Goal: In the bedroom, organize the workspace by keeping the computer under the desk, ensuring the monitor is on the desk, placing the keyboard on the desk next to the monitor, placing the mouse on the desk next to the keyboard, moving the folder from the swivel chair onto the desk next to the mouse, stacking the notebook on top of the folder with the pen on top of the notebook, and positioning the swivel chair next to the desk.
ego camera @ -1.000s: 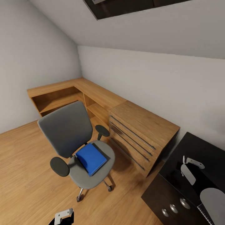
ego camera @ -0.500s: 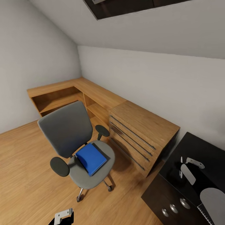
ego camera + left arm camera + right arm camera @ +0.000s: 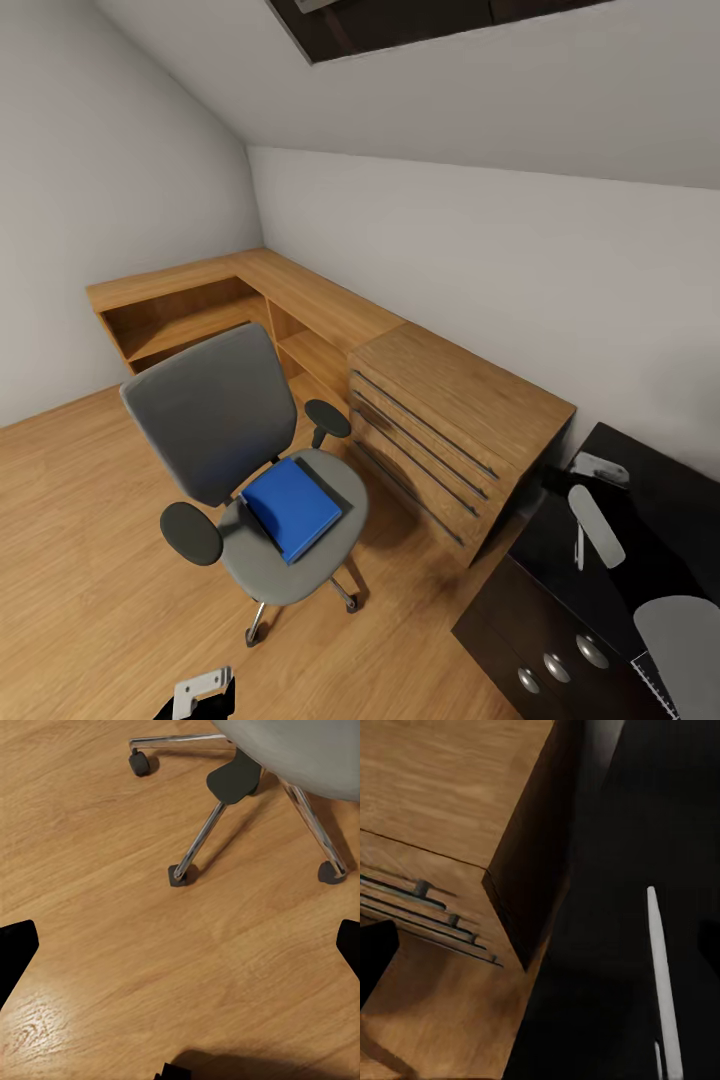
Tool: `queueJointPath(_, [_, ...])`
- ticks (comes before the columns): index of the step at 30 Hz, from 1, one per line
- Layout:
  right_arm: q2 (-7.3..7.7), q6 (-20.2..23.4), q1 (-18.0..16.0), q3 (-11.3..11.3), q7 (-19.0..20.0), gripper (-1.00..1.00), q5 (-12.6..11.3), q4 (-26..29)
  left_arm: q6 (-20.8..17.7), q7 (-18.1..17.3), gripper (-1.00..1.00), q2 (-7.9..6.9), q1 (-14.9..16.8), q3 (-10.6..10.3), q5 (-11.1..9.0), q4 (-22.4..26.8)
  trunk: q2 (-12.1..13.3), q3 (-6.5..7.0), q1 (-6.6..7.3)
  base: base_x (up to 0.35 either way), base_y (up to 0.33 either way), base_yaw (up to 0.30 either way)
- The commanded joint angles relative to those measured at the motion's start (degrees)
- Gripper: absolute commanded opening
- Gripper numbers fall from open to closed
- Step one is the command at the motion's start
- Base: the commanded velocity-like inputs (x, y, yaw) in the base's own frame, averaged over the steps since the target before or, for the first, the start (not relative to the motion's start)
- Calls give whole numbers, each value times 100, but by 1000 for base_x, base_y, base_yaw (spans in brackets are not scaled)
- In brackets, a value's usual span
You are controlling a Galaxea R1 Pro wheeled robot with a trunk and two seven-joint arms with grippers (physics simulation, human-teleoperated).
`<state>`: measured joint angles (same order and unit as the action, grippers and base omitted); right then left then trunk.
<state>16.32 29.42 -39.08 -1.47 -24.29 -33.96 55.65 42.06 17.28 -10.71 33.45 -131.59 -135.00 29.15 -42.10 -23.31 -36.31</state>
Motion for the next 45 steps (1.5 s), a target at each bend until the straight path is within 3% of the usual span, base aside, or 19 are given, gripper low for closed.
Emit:
queueJointPath(1, [-210,285,354,-17,-68,100,-44,778,31,39,100,-1,11,-42,0,21,-7,-8,-2,0,0,47])
queueJointPath(4, [-420,398,606,-20,-183,100,-18,1332,28,39,100,-1,12,-42,0,21,-7,-8,-2,0,0,138])
queueJointPath(10, [-806,456,871,-109,-678,100,12,1805,18,41,100,-2,13,-42,0,21,-7,-8,-2,0,0,232])
queueJointPath(12, [-908,454,901,-207,-805,100,20,1843,16,42,100,-2,13,-42,0,21,-7,-8,-2,0,0,262])
queueJointPath(16, [-1060,433,941,-648,-1069,100,34,1889,14,46,100,-2,13,-42,0,21,-7,-8,-2,0,0,271])
queueJointPath(19, [-1100,427,951,-949,-1178,100,38,1898,13,47,100,-2,13,-42,0,21,-7,-13,-2,0,0,274])
queueJointPath(27, [-1125,425,955,-1259,-1215,100,42,1796,13,47,100,-2,13,-42,0,21,-7,-37,-2,0,0,273])
queueJointPath(31, [-1130,399,955,-1746,-1303,100,106,1722,9,47,100,-2,13,-42,0,21,-7,-50,-2,0,0,269])
queueJointPath(34, [-1134,340,955,-1934,-1423,100,139,1706,6,47,100,-2,13,-42,0,21,-7,-59,-2,0,0,268])
queueJointPath(45, [-1140,243,955,-2081,-1566,100,153,1685,4,47,100,-2,13,-42,0,21,-7,-95,-2,0,0,267])
